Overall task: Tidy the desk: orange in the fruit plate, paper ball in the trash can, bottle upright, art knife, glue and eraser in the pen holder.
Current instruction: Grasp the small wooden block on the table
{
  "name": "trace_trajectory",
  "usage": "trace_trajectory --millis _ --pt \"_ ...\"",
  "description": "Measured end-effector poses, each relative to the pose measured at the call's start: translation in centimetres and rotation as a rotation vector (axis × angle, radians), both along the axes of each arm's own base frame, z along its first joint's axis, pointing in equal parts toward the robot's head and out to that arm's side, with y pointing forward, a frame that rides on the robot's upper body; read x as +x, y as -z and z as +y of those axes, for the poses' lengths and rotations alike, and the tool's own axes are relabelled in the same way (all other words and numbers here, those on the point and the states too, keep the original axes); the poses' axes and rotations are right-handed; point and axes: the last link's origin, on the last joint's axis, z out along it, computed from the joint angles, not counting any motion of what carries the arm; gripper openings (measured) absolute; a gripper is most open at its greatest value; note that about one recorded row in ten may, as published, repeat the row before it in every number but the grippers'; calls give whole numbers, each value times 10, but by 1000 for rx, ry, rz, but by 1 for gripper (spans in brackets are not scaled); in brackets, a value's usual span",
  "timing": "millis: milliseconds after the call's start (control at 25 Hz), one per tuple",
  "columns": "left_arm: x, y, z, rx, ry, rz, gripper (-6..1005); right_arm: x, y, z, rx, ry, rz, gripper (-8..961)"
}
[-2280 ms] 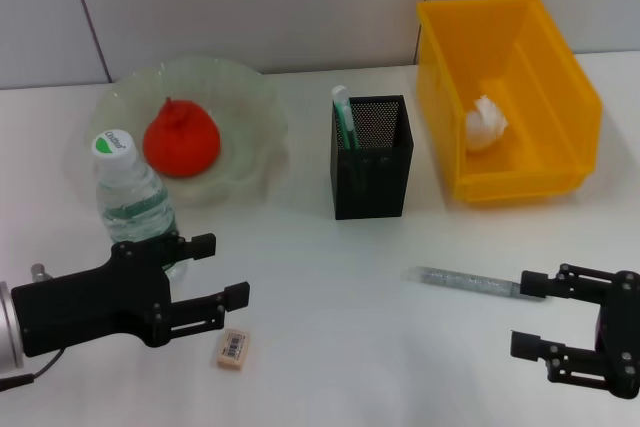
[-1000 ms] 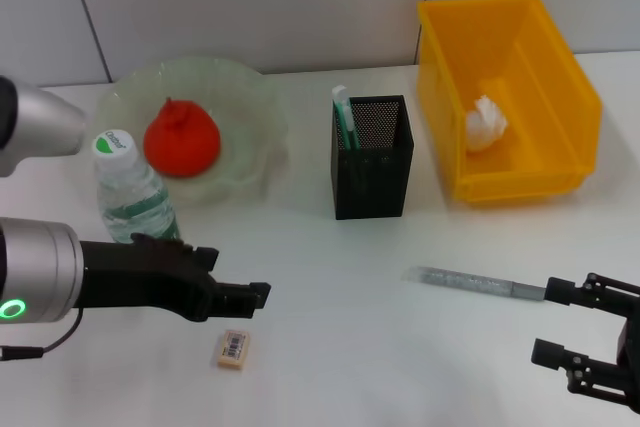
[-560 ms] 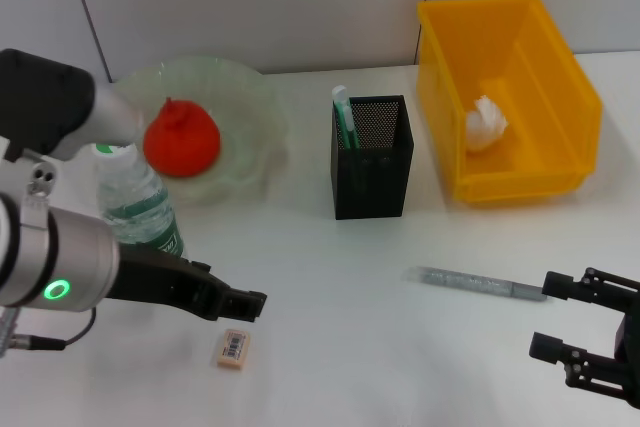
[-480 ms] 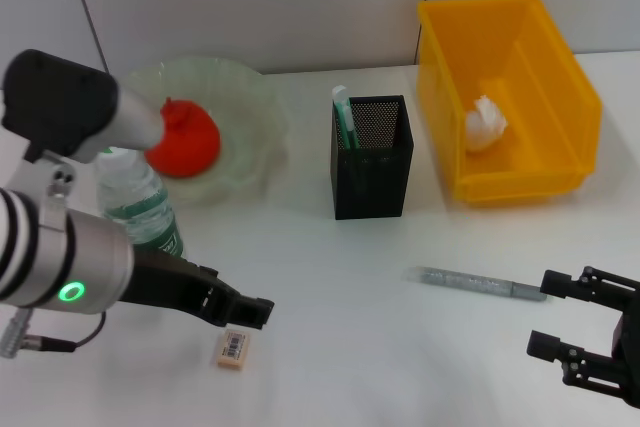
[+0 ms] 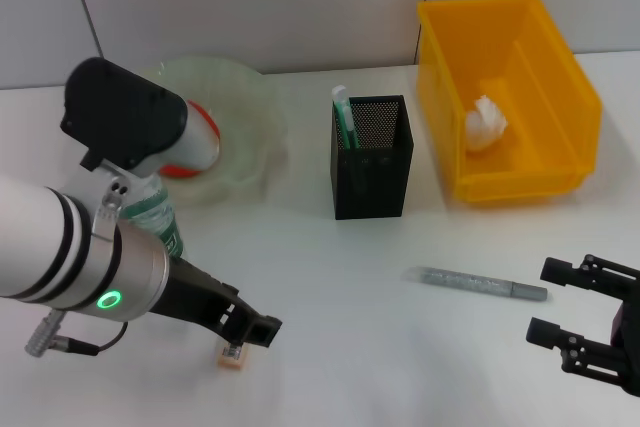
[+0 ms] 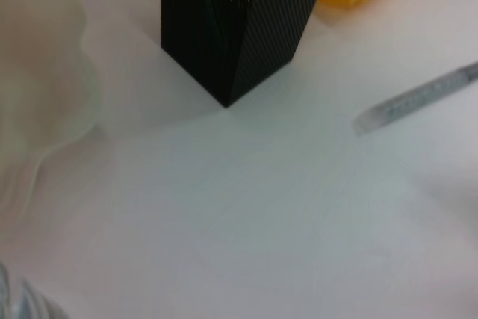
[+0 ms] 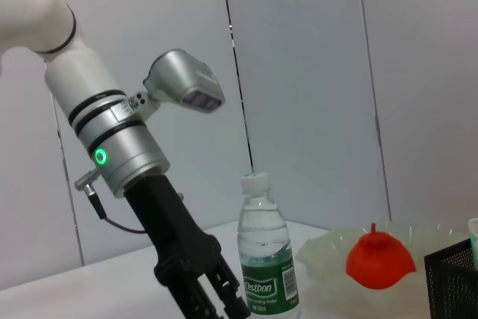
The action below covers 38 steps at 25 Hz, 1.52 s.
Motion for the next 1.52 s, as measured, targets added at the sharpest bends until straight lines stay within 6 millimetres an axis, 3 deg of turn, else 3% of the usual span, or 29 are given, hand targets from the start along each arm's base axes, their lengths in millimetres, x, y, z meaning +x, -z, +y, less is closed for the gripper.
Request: trace_trajectory --millis 400,1120,1520 --pt "-2 11 5 -32 36 108 627 -2 2 5 4 -6 5 694" --pt "3 15 16 -44 74 182 784 -1 5 9 7 4 4 694" --pt "-8 26 17 -119 46 286 783 -4 8 13 3 -5 14 694"
